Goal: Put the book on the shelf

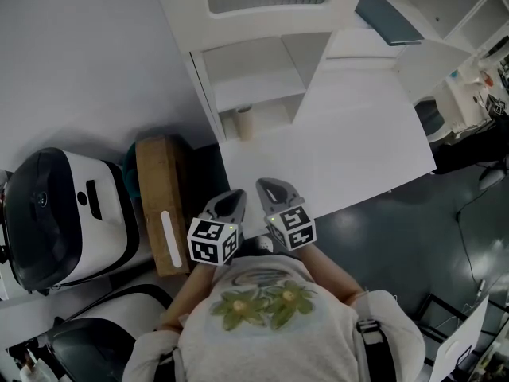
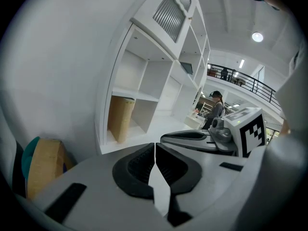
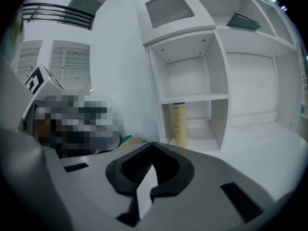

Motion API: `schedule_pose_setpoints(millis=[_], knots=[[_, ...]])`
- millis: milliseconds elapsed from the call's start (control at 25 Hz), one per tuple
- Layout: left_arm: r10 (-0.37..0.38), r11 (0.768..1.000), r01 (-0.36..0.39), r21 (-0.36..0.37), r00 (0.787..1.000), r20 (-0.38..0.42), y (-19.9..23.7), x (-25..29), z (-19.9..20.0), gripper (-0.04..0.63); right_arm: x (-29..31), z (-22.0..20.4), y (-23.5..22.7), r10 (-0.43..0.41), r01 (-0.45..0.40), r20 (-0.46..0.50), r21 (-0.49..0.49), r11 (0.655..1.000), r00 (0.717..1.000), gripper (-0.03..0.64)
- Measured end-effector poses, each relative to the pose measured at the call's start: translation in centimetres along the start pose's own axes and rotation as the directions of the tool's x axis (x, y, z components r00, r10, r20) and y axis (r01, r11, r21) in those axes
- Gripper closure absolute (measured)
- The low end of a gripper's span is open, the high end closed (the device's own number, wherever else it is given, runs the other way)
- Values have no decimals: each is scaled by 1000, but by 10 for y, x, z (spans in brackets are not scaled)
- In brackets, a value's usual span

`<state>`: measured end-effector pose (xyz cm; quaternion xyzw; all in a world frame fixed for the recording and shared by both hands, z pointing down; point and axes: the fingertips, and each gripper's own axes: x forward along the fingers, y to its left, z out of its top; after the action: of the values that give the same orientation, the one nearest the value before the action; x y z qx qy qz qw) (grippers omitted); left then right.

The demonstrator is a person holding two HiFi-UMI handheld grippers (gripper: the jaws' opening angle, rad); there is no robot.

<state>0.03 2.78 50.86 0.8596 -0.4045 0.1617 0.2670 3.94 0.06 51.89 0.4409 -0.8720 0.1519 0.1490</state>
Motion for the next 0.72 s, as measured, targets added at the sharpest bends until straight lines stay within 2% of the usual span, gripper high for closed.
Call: schedule_pose_setpoints(millis=[720], knots=[[7,1000,-7,-9,1000,10,-13,-9,-9,560,-16,-11,2,3,-3,-16,17,1000,1000,588]])
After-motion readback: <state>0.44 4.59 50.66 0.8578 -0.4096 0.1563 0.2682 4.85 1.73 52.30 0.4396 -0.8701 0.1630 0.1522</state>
